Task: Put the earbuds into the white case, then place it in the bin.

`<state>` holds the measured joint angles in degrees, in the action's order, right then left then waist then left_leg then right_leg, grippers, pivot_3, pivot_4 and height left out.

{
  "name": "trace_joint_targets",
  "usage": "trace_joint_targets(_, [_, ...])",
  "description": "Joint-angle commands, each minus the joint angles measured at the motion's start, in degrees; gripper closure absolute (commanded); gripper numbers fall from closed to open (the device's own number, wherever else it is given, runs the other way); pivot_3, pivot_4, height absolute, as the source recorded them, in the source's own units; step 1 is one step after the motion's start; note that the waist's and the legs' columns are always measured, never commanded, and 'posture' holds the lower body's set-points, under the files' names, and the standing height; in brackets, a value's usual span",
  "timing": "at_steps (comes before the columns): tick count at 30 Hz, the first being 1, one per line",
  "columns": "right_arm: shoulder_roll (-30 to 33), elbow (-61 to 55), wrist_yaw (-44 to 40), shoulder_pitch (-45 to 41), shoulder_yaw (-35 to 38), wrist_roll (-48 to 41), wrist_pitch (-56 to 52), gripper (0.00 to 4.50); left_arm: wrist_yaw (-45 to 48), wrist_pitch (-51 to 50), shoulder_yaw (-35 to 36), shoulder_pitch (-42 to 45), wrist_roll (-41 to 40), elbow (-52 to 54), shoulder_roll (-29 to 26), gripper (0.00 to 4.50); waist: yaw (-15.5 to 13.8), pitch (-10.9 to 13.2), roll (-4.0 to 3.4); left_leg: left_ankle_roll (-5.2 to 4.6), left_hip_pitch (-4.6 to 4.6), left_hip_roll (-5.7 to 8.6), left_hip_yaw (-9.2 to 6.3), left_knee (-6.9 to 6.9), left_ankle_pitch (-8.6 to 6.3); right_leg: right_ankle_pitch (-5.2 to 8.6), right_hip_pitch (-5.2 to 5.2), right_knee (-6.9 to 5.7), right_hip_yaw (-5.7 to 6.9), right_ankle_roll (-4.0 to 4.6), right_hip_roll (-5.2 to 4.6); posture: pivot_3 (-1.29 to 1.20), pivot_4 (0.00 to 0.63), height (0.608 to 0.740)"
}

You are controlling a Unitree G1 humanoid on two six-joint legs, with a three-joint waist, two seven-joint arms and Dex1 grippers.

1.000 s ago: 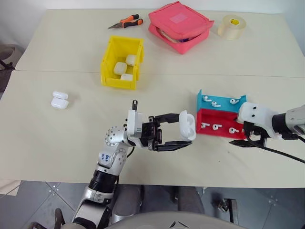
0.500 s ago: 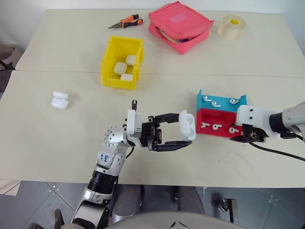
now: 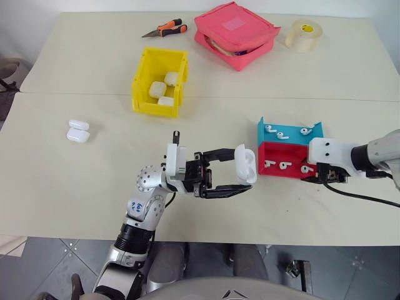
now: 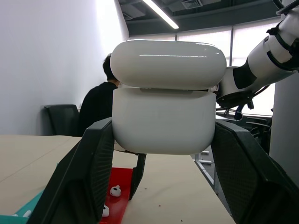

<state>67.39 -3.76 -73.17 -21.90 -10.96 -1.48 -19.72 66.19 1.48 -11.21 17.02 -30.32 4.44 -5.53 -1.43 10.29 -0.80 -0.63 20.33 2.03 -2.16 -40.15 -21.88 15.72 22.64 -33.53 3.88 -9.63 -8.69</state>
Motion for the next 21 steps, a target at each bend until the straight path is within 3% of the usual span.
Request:
trace_joint_targets(1, [0.06,0.13,-0.87,-0.29,0.49,0.54,0.76,2.72,-0.03,0.62,-0.13,-0.22,-1.22,2.10,0.06,1.73,0.03,0.00,0.00,0.00,0.00,0.00,0.00,0.00,0.00,0.00,0.00,0.00,0.00,0.00,0.00,0.00,0.150,0.740])
trace_joint_targets(5, [-0.02,0.45,-1.17,-0.03,0.60,0.86,1.24,4.06,0.00,0.74,-0.06,-0.17,-1.18,1.99,0.02,1.73,0.07,0.00,0.00,0.00,-0.01,-0.01,0.00,-0.02,0.00,0.00,-0.01,-0.02,0.00,0.00,0.01,0.00,0.150,0.740])
trace_joint_targets(7, [0.18,0.43,-1.47,0.27,0.65,0.85,1.38,4.44,0.03,0.79,0.00,-0.11,-1.16,1.94,-0.02,1.73,0.07,0.00,0.00,0.00,-0.01,-0.01,0.00,-0.02,0.00,0.00,-0.01,-0.01,0.00,0.00,0.01,0.00,0.150,0.740])
trace_joint_targets(19, [0.94,-1.18,-3.35,0.36,2.62,-1.64,-1.94,4.44,0.23,1.30,0.08,0.24,-0.90,1.25,-0.04,1.73,0.03,0.00,0.00,0.01,-0.02,-0.02,0.00,-0.02,0.00,0.00,-0.02,-0.02,0.00,0.00,0.01,0.00,0.150,0.740])
trace_joint_targets(21, [1.59,-2.62,-4.58,0.58,3.78,-3.43,-3.31,4.06,0.34,1.33,0.15,0.26,-0.95,1.18,-0.14,1.73,-0.02,0.00,0.00,0.01,-0.02,-0.01,-0.01,-0.02,0.00,0.00,-0.02,-0.01,0.00,0.00,0.00,0.00,0.150,0.740])
